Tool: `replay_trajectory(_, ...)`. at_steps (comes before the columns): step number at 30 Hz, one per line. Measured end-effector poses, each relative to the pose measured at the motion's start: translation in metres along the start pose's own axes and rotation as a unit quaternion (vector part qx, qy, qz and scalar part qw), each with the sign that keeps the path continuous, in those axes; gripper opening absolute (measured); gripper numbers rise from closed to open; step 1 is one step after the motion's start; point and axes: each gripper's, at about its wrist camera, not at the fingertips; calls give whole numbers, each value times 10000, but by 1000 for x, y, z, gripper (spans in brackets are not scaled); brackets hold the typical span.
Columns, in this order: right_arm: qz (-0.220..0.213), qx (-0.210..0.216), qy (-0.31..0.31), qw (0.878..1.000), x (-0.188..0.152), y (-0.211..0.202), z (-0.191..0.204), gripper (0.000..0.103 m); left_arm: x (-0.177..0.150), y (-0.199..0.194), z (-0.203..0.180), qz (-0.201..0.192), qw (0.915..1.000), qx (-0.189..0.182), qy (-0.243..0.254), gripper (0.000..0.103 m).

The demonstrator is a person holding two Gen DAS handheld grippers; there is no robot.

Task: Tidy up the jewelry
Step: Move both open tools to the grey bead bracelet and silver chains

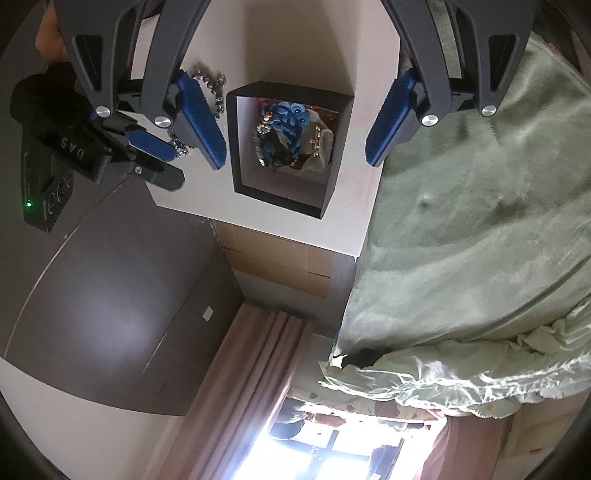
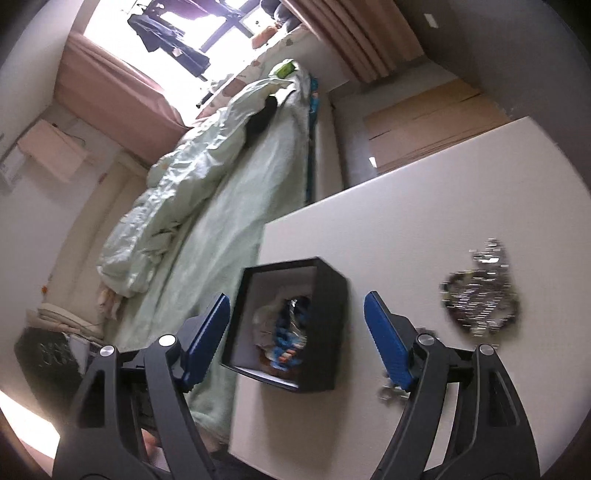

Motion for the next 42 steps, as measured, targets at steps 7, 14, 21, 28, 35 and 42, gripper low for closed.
replay_trajectory(7,-33,-392,-83,9992,3,-28,-26,75,-4,-6,-19,-38,9993,-8,367,75)
replay_trajectory(14,-113,-738,-96,9972,9,-55,-55,75,-12,-5,-44,-18,9968,-110,791,74)
replay_trajectory(21,-82,-1061,-219,9941,11,-70,-78,75,-23,1,-69,93,9938,-228,1083,69)
replay_trajectory(28,-79,-1229,-280,9920,11,-78,-90,73,-39,11,-104,243,9877,-426,1485,61)
replay_trajectory(35,-86,-1261,-156,9919,13,-83,-103,63,-57,32,-129,526,9820,-589,1714,55)
replay_trajectory(42,-128,-1262,-79,9919,15,-87,-111,63,-81,63,-147,937,9753,-662,1886,48)
Point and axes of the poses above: each gripper's, at about its wrist camera, not at the fingertips, and y roughly the way its jaws point, z to its left, x to its top, and after that the axes turned 9 degrees about -z, right-handed
